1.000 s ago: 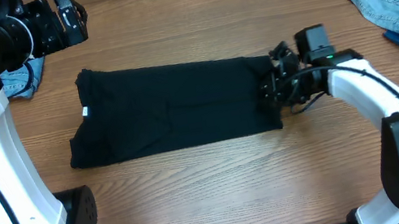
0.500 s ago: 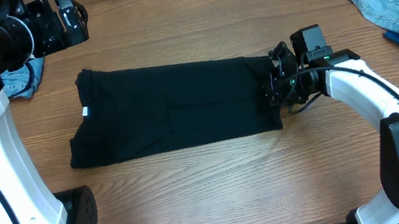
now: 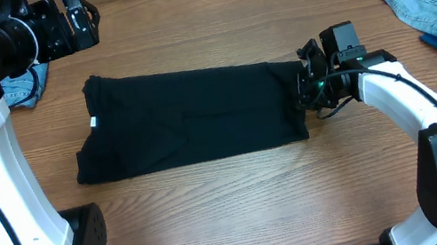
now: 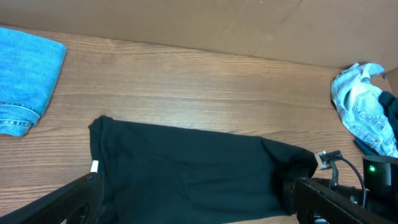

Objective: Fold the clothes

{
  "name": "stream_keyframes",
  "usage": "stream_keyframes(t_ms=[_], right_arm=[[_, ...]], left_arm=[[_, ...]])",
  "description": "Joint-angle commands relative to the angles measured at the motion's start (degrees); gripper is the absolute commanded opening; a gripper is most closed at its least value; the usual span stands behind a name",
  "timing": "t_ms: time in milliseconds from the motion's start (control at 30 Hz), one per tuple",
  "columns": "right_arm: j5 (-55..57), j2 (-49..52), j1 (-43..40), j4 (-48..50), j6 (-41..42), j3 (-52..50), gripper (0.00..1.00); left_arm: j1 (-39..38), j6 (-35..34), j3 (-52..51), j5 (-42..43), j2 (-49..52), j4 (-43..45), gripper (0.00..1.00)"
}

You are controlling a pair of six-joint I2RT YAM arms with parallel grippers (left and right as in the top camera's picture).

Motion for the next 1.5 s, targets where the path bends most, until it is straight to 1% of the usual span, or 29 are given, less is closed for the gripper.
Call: stream_keyframes(t_ms=[0,167,467,600,767,1100,1467], right_arm=[[-0.72,-0.83,0.07,-0.11,0.26,2.71,0.04],[-1.6,-0.83,3.08,-0.55,0.24,4.46,0.04],[-1.4,-0.83,11.76,0.83,0.31,5.55,0.04],[-1.4,-0.83,15.34,3.56,1.64,5.55,0.04],[-1.22,-0.81,19.39,10.25,4.22,5.55,0.04],[-0.9,-0.74,24.02,18.45,4.81,5.55,0.04],[-0.52,3.78,25.9,20.15,6.1,5.55,0.04]], left_arm=[[-0.44,1.18,0.35,1.07,-0.85,-0.09,1.0],[-0.44,1.16,0.35,1.07,-0.85,-0.09,1.0],[-0.44,1.16,0.35,1.07,-0.85,-0.09,1.0],[-0.44,1.16,0.35,1.07,-0.85,-0.09,1.0],[-0.44,1.16,0.35,1.07,-0.85,-0.09,1.0],[-0.44,1.14,0.35,1.11,-0.85,-0.09,1.0],[-0.44,1.14,0.35,1.18,-0.85,-0.09,1.0]])
